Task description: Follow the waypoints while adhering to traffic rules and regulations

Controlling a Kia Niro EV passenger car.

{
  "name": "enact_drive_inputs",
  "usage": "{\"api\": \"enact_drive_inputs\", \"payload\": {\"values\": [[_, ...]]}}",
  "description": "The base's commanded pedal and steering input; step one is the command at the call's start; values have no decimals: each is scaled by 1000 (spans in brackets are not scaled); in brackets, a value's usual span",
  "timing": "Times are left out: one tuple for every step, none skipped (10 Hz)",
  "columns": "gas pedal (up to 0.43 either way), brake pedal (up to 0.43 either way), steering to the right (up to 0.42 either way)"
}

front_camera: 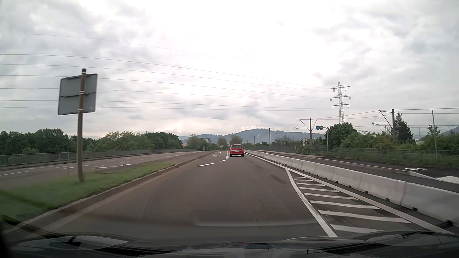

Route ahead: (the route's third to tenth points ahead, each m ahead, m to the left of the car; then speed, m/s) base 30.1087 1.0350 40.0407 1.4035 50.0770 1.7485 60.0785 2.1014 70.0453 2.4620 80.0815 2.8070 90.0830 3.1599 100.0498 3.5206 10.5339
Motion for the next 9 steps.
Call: {"api": "enact_drive_inputs", "payload": {"values": [[138, 0, 13], [138, 0, 11], [138, 0, 8], [138, 0, 5], [138, 0, 4], [138, 0, 4], [138, 0, 4], [138, 0, 4], [138, 0, 4]]}}
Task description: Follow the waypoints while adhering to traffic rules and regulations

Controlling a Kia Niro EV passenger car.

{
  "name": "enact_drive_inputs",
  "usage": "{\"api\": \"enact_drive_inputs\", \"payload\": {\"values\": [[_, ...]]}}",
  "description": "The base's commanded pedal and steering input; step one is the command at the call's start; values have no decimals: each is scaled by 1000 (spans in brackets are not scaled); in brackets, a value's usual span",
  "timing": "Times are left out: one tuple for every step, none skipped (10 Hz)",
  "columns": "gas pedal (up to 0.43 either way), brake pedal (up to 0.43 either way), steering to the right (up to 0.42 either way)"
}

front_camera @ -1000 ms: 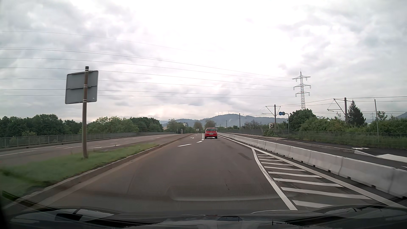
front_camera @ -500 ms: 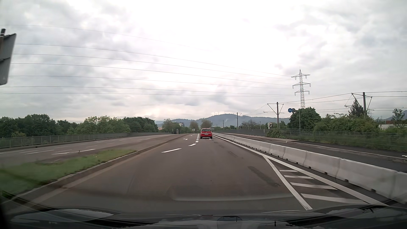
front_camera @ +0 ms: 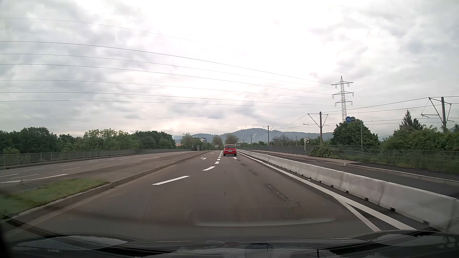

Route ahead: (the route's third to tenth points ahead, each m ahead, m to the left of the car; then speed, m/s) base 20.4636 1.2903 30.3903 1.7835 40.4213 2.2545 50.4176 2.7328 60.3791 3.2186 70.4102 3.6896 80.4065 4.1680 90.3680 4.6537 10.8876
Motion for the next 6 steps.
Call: {"api": "enact_drive_inputs", "payload": {"values": [[138, 0, 3], [138, 0, 2], [138, 0, 1], [138, 0, 0], [138, 0, -1], [138, 0, -2]]}}
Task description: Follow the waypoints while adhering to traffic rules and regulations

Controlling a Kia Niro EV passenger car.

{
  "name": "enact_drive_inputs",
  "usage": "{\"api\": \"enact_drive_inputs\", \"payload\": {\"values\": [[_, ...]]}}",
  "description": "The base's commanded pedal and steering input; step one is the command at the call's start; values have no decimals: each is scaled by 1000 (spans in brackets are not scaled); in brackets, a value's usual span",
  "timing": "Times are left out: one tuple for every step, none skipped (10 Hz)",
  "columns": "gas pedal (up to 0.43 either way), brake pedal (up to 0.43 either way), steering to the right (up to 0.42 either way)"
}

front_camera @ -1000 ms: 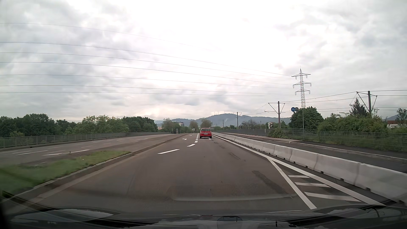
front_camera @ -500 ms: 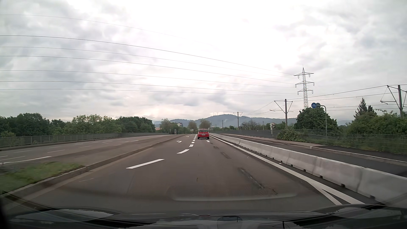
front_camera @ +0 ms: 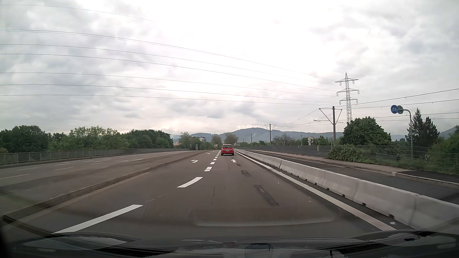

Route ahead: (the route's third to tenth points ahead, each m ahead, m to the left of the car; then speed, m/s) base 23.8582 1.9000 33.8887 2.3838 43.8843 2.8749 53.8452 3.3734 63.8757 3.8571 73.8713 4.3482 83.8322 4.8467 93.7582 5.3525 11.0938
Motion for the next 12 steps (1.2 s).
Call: {"api": "enact_drive_inputs", "payload": {"values": [[138, 0, -2], [138, 0, -4], [138, 0, -5], [138, 0, -6], [138, 0, -6], [130, 0, -6], [130, 0, -7], [130, 0, -8], [130, 0, -9], [130, 0, -9], [130, 0, -9], [130, 0, -9]]}}
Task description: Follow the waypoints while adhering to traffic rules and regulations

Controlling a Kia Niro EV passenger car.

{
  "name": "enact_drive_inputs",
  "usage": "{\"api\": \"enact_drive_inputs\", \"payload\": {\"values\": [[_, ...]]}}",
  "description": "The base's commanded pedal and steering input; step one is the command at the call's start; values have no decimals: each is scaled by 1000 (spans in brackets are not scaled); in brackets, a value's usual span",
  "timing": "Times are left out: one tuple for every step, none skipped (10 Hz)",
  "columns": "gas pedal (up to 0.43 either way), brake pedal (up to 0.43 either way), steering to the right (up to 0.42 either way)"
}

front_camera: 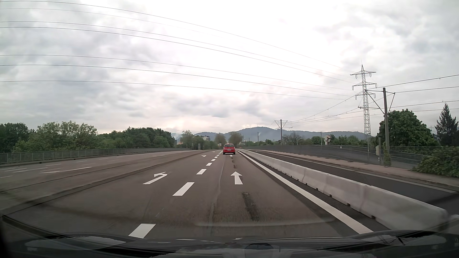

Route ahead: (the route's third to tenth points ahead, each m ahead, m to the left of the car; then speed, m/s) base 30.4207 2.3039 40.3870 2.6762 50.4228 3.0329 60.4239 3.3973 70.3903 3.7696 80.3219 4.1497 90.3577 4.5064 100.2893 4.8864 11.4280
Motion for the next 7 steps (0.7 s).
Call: {"api": "enact_drive_inputs", "payload": {"values": [[130, 0, -9], [130, 0, -9], [130, 0, -8], [130, 0, -8], [130, 0, -8], [130, 0, -8], [130, 0, -7]]}}
